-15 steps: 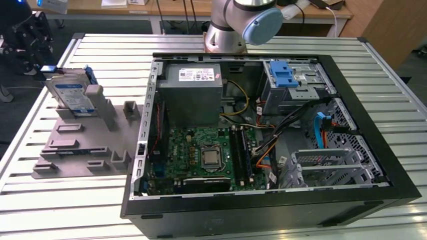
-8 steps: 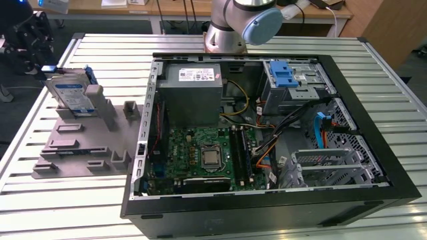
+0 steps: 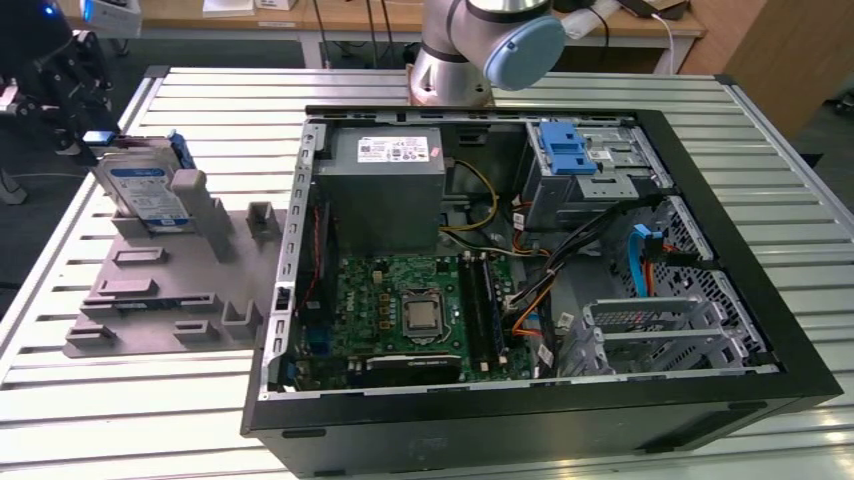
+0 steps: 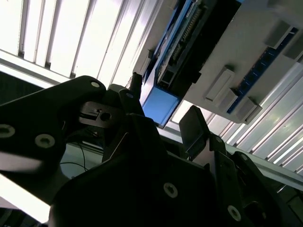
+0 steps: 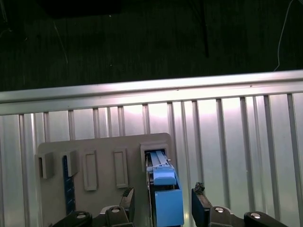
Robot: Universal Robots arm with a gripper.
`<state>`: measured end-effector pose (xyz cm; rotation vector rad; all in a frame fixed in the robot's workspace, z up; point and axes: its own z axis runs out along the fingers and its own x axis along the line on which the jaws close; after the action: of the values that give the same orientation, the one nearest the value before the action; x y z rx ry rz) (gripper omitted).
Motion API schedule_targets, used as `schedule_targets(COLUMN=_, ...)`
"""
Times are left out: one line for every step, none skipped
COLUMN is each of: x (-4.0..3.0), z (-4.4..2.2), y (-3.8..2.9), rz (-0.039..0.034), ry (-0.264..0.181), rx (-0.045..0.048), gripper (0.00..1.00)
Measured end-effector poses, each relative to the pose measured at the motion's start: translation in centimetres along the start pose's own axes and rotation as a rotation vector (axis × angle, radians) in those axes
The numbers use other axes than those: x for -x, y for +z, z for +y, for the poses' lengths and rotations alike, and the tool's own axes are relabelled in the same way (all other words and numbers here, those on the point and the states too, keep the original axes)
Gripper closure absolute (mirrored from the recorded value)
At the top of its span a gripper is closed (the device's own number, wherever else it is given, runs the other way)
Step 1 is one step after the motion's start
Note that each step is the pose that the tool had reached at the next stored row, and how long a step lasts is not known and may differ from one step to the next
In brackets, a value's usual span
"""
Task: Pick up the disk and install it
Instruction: 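Pick up the disk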
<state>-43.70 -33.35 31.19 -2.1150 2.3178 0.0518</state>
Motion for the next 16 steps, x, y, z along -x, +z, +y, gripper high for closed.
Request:
schedule_targets(x=0.0, z=0.0, y=0.08, rz=0.0, ry=0.0, rx=-0.0001, gripper=0.41)
schedule_targets(x=0.0, z=0.0, y=0.14, rz=0.0, ry=0.0, rx=-0.0001, gripper=0.41)
schedule_targets(x=0.0, z=-0.01, y=0.2, rz=0.0, ry=0.0, rx=-0.0002, gripper=0.41)
schedule_targets(x=-0.01, z=-0.01, y=0.24, rz=0.0001, ry=0.0, rx=-0.0002, gripper=0.41)
schedule_targets(x=-0.01, z=0.0, y=0.26, rz=0.0001, ry=0.0, rx=-0.0002, gripper=0.41)
schedule_targets(x=-0.01, z=0.0, y=0.28, rz=0.0001, ry=0.0, rx=-0.0002, gripper=0.41)
schedule_targets(x=-0.01, z=0.0, y=0.29, rz=0.0, ry=0.0, rx=-0.0003, gripper=0.41)
schedule_targets(x=-0.01, z=0.0, y=0.29, rz=0.0, ry=0.0, rx=-0.0004, gripper=0.41)
schedule_targets(x=-0.01, z=-0.01, y=0.3, rz=0.0, ry=0.0, rx=-0.0004, gripper=0.41)
schedule_targets(x=-0.01, z=-0.01, y=0.3, rz=0.0, ry=0.0, rx=-0.0004, gripper=0.42)
schedule_targets(x=-0.01, z=-0.01, y=0.3, rz=0.0, ry=0.0, rx=-0.0005, gripper=0.42)
schedule_targets(x=-0.01, z=-0.01, y=0.3, rz=0.0, ry=0.0, rx=-0.0005, gripper=0.49)
schedule_targets(x=-0.01, z=-0.01, y=0.31, rz=-0.0001, ry=0.0, rx=-0.0007, gripper=0.49)
schedule_targets(x=-0.01, z=-0.01, y=0.36, rz=-0.0002, ry=0.0, rx=-0.0014, gripper=0.49)
schedule_targets(x=-0.01, z=-0.01, y=0.42, rz=-0.0004, ry=0.0, rx=-0.0021, gripper=0.49)
schedule_targets(x=-0.01, z=-0.01, y=0.48, rz=-0.0003, ry=-0.001, rx=-0.0023, gripper=0.49)
